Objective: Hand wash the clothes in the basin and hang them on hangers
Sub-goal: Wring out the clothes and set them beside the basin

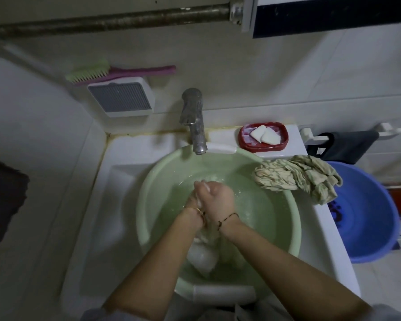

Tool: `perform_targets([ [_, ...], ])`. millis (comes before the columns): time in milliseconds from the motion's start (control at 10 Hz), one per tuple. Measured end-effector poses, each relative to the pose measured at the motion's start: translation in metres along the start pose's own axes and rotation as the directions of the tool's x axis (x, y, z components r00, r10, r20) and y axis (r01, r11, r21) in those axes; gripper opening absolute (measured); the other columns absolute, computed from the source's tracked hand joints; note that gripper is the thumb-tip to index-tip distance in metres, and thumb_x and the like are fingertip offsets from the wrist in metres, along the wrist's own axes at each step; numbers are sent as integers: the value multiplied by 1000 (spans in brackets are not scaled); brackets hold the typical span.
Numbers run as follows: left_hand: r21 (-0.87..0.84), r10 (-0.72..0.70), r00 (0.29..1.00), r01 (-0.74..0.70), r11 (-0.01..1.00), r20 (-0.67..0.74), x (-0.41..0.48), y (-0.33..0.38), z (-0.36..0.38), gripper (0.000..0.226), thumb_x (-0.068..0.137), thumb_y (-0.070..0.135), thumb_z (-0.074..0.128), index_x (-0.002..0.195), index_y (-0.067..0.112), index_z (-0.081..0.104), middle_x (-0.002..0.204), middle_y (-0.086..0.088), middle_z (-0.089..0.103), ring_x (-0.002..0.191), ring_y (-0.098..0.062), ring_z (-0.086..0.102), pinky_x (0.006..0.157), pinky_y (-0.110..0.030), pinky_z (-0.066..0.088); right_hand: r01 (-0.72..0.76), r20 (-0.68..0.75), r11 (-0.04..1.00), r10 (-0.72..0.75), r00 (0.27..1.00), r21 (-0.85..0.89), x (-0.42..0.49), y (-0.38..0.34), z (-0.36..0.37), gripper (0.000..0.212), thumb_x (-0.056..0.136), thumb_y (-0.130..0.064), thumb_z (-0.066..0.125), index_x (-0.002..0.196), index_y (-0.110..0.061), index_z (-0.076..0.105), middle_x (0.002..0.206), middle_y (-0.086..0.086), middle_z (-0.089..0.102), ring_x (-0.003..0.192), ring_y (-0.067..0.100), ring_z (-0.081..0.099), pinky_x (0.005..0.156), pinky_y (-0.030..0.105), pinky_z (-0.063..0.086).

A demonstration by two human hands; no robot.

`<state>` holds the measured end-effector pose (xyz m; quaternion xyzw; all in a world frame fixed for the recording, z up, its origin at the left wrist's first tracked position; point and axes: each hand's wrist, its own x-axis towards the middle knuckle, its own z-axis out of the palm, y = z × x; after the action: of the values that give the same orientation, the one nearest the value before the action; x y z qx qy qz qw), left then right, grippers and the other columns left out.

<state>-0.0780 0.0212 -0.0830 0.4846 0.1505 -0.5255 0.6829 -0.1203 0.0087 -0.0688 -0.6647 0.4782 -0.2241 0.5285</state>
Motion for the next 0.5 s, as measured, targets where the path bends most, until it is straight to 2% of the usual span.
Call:
perform_targets([
  [100,-199,-42,999,48,979,32,-18,12,13,47,93,22,36,67,-13,53,55,-25,36,62,-36,44,73,-24,45,-10,13,962,14,1000,-272,6,-5,3,40,95,-33,47,59,-16,46,64,8,57,63,24,52,57,27,33],
  [200,705,127,992,-75,705,-22,-3,4,0,34,101,17,30,75,5,48,69,-19,44,68,-22,45,61,-21,36,-77,-50,931,63,997,-357,23,6,-6,35,95,-35,43,66,-15,46,80,17,61,78,31,56,62,28,34],
  [300,946,167,984,5,324,-62,7,18,-4,36,102,17,33,112,-7,58,117,-24,57,109,-32,54,85,-29,39,-98,-103,905,61,993,-414,35,28,-15,37,99,-38,37,71,-14,46,81,15,60,79,32,57,63,30,36],
  [400,991,385,921,-102,85,62,12,29,-11,35,100,23,37,110,-3,58,122,-25,58,109,-34,55,71,-27,29,-111,-148,843,38,988,-526,36,45,-14,39,101,-42,30,101,-12,55,107,13,55,97,32,56,75,37,43],
  [500,868,313,891,-154,-472,329,14,20,-28,41,97,15,41,136,6,37,143,-21,32,125,-34,40,94,-26,31,-9,79,639,109,991,-769,21,68,-5,56,99,-48,27,147,-21,19,144,17,28,124,36,40,97,45,37],
])
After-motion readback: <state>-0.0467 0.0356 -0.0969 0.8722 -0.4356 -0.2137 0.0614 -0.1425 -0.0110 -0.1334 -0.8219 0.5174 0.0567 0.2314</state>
